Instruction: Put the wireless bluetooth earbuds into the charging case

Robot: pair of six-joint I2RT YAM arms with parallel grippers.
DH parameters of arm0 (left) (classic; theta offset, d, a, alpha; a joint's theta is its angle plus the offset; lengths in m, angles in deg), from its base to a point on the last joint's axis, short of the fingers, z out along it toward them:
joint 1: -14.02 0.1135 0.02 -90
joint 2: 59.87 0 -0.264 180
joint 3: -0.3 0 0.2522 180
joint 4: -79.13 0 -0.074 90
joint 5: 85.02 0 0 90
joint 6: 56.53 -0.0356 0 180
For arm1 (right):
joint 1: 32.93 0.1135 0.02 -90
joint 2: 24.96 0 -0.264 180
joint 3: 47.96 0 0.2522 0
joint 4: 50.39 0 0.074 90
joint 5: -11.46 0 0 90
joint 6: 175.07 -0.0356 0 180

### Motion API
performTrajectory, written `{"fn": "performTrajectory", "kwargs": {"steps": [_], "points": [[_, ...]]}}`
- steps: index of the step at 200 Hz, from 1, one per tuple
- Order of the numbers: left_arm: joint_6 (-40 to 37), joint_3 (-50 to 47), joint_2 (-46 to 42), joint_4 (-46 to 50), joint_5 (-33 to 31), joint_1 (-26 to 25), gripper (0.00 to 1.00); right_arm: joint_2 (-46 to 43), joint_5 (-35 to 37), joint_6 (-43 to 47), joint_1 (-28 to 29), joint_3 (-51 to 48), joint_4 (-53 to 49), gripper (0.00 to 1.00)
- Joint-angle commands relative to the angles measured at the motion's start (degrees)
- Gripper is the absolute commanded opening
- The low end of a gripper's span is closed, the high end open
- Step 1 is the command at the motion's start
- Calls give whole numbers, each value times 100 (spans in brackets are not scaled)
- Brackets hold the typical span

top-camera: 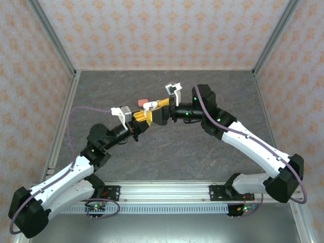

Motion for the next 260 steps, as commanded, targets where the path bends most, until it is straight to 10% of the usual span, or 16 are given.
{"fn": "performTrajectory", "kwargs": {"steps": [1,84,171,260], "points": [[-21,159,38,-94,102,-45,0,-278,-37,118,21,216,501,99],[-11,167,82,-106,92,-54,0,-729,435,407,21,-168,300,98],[-111,248,170,400,-260,-54,0,-1043,3110,828,-520,32,-1794,99],[40,700,1706,622,-772,-34,0,-1464,3246,245,-1144,-1172,-2162,99]]}}
